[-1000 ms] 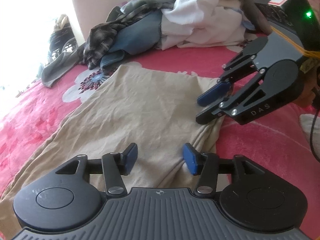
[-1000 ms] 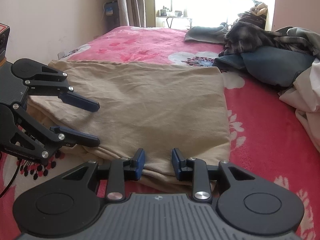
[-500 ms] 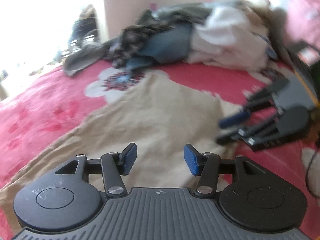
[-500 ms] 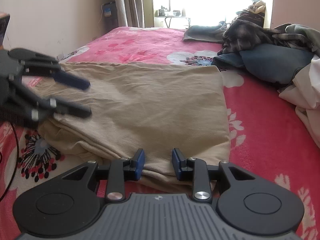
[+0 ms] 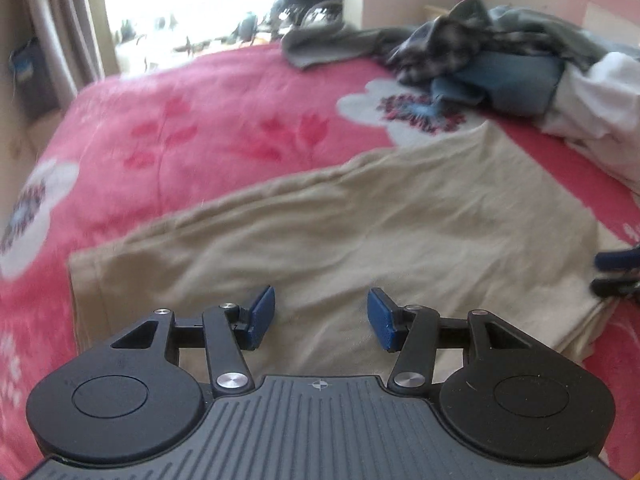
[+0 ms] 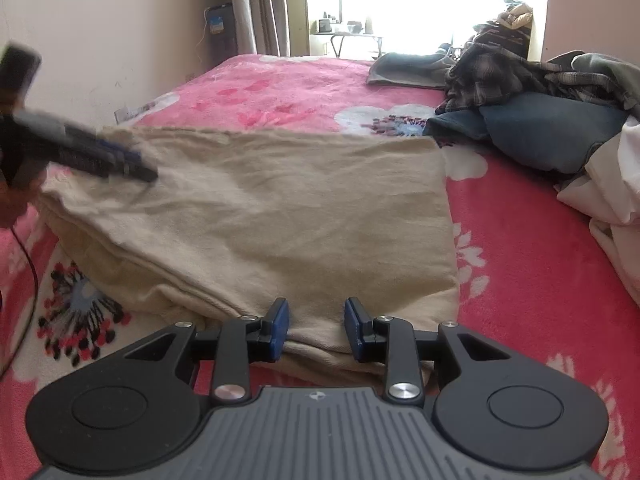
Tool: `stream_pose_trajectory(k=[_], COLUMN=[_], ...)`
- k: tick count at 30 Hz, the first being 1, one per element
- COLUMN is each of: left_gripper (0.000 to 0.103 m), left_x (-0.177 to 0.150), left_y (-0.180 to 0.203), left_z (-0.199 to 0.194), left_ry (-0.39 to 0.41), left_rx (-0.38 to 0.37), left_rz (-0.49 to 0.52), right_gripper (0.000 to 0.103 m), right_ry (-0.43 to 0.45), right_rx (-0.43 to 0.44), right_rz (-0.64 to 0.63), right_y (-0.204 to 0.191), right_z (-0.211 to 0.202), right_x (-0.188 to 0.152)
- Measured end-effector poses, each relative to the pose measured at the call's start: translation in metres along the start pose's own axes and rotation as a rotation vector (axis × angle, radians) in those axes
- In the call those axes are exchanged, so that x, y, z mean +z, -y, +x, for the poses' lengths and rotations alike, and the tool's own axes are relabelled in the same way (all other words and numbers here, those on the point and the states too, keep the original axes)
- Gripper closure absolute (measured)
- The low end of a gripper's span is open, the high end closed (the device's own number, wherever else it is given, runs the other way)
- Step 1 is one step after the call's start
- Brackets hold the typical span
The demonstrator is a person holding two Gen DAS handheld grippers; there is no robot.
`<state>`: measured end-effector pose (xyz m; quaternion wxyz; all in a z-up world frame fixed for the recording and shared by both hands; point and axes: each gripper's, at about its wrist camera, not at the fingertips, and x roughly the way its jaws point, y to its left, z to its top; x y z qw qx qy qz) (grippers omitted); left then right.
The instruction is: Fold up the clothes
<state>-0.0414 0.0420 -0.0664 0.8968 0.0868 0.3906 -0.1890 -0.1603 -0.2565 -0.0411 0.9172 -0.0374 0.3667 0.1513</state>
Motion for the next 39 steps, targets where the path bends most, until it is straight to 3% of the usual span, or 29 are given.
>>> stream_pose_trajectory(k=[7,11,17,20,25,31,39], left_gripper=[0.052,0.052,0.052,0.052,0.052,0.052,0.050], left_x=[-0.007,-0.006,0.006,0.021,0.042,0.045,0.037], left_y=[-0.005,-0.006,-0.011,-0.024,-0.049,-0.073,-0.077], left_z=[0.001,0.002,-0.010,-0.012,0.001,0.036,0.043], left_ry=[-0.012,-0.013,-0.001,0.020,0.025,-0.050,-0.039], left_rx=[-0.001,-0.007,-0.006,-0.029,0.008,0.096,0.101], left_rz=[-0.014,-0.011,0.010,-0.043,-0.121,-0.146,-0.146], right_gripper=[0.069,0.067,0.066,0.066,0.066,0.070,0.075], right_ry=[0.104,-0.044,-0.004,0.042,0.008,-0.024,-0.078], right_rx=[-0.016,-0.072,-0.074,-0.065,-0.066,-0.057,-0.006], right_rz=[-0.026,0.003,-0.013,-0.002,-0.021,-0.016,0.180], right_y=[0.001,0.010,0.014,0.021,0.036,0.055,0.101], right_z=[-0.011,0.024,0.008,0.002,0.032,0.073,0.109], right_x=[0.028,0.006,0.026,0.045,0.088,0.131,0.132])
